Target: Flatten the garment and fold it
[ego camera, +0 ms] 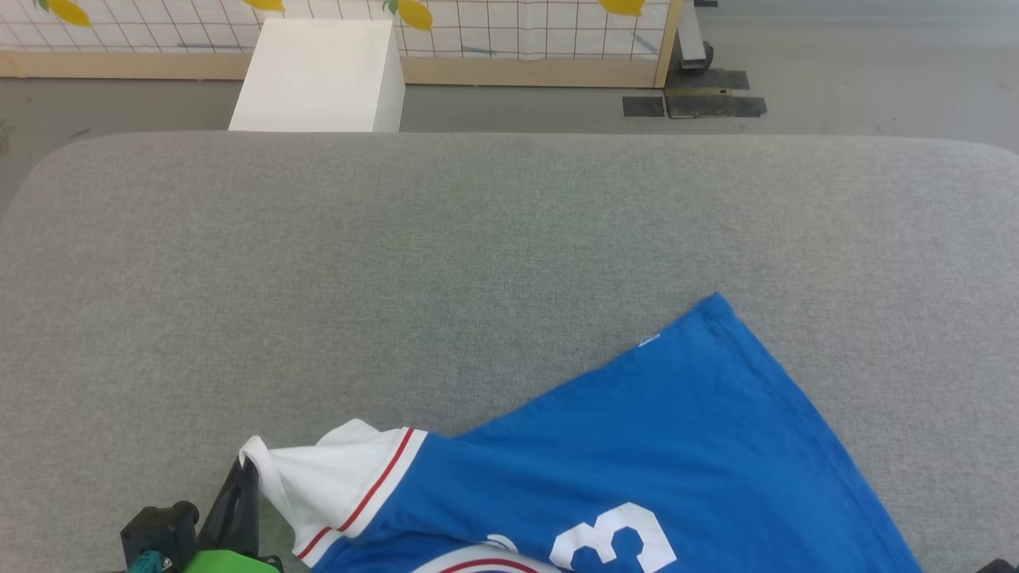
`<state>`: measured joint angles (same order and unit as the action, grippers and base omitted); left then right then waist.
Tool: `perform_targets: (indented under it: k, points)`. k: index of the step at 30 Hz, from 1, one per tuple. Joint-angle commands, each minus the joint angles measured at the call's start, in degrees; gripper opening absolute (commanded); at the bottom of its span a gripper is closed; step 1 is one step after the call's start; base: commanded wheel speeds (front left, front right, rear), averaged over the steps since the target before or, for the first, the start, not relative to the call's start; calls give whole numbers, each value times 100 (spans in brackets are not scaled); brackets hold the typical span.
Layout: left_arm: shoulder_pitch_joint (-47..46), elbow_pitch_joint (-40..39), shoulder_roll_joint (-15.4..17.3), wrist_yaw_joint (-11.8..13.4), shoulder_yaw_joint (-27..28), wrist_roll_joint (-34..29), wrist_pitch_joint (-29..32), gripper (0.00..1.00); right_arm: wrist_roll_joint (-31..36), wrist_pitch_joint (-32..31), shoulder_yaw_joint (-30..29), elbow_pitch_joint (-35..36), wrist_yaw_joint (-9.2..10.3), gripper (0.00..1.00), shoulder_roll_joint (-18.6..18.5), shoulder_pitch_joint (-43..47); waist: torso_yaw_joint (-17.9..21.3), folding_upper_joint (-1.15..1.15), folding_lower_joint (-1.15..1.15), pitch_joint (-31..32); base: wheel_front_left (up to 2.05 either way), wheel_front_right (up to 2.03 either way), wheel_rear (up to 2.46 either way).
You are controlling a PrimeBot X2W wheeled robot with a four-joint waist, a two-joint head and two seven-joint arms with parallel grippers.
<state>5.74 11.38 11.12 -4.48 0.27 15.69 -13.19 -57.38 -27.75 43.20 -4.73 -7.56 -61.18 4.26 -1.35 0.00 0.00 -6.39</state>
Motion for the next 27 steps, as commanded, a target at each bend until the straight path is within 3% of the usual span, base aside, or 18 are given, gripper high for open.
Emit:
perform_targets:
  k: [1,10,16,20,27]
  points:
    - [6,25,67,26,-6,26,1,0,111,29,-114,20,8,100,6,42,-3,0,0,49,0,0,0]
    - [61,-6,97,37,-101,24,52,0,421,288,-1592,466,8,100,-109,-564,-98,0,0,215,0,0,0]
    - [1,-141,0,23,-195,101,47,0,737,-51,-2315,875,8,100,14,-1072,-313,0,0,114,0,0,0]
    - [-117,-236,-30,13,-299,80,51,0,1017,-577,-2319,1077,8,100,163,-1664,-476,0,0,-58,0,0,0]
    - [-398,-302,-107,-3,-476,33,7,0,1351,-1664,-1590,960,8,100,609,-3178,-741,0,0,-468,0,0,0]
